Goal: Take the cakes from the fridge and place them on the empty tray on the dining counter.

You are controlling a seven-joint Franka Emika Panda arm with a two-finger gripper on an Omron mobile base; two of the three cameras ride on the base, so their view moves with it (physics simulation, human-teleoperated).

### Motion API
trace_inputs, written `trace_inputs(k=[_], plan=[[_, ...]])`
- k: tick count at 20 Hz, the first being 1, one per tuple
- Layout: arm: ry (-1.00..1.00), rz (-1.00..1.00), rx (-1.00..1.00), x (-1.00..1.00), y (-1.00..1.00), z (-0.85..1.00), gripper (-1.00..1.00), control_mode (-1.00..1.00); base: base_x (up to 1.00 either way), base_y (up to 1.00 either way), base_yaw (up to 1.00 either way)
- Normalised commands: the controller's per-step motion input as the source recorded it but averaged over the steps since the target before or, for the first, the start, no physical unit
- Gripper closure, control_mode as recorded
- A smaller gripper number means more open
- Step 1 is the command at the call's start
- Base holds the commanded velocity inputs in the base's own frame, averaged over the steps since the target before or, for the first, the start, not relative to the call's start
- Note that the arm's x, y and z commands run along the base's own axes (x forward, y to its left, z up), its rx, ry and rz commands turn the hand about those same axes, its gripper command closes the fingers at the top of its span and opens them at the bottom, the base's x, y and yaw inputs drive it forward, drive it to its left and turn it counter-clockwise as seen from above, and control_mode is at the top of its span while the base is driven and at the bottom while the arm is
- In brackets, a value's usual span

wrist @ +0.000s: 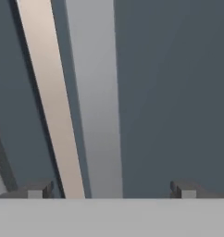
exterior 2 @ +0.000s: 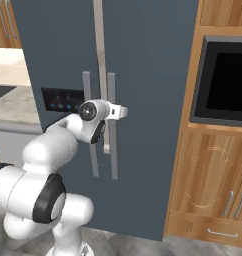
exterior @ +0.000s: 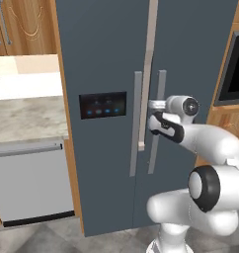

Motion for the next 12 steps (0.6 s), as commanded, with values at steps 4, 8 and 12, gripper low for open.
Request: trace_inputs(k=[4, 8, 12], plan=[[-0.09, 0.00, 0.00, 0.74, 0.00, 0.00, -1.00, -1.00, 0.00, 0.00, 0.00], [0.00, 0.00, 0.00, 0.87, -0.01, 0.00, -1.00, -1.00, 0.00, 0.00, 0.00], [0.00, 0.00, 0.00, 0.77, -0.16, 0.00, -1.00, -1.00, 0.00, 0.00, 0.00]])
